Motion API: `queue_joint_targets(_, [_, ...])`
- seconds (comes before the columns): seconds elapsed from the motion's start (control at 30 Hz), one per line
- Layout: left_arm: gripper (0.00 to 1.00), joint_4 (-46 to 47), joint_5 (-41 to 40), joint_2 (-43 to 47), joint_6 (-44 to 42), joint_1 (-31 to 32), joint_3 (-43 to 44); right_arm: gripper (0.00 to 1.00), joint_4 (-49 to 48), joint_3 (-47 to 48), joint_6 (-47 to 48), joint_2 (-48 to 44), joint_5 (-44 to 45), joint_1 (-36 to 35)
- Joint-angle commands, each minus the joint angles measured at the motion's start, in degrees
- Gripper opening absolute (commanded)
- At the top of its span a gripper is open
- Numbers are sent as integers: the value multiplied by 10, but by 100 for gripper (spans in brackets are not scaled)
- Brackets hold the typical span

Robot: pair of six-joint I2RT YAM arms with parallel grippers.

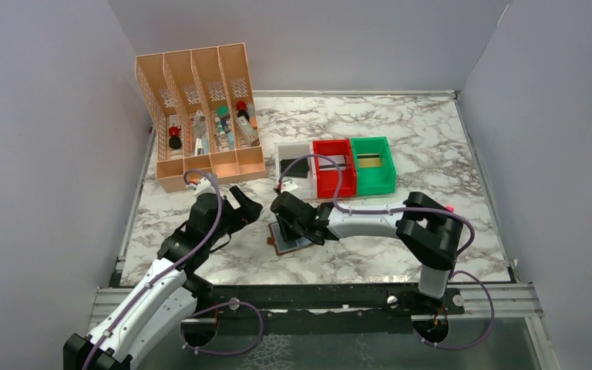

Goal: Take the credit cards out of the card holder

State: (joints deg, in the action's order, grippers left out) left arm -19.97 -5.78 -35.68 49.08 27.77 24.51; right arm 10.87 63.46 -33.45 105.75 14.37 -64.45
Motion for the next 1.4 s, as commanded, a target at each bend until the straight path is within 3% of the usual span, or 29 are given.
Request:
queue_joint_targets(0.0, [90, -11, -13, 5, 2, 0, 6, 34, 36, -16, -12, 14, 26, -6])
queue_joint_targets(0.57, [91, -3, 1, -21, -5, 1, 3, 2, 55, 6, -16, 17, 53, -17])
queue_joint_targets(0.73, [91, 12, 20, -35, -12, 1, 2, 1, 45, 10, -13, 8, 33, -17])
queue_joint_targets(0.97, [91, 58, 90, -80, -33, 0, -3, 1, -25, -13, -20, -36, -59, -6])
queue_joint_targets(1.37, [80, 123, 186, -141, -36, 0, -17, 1, -99, -67, -55, -80, -169, 44])
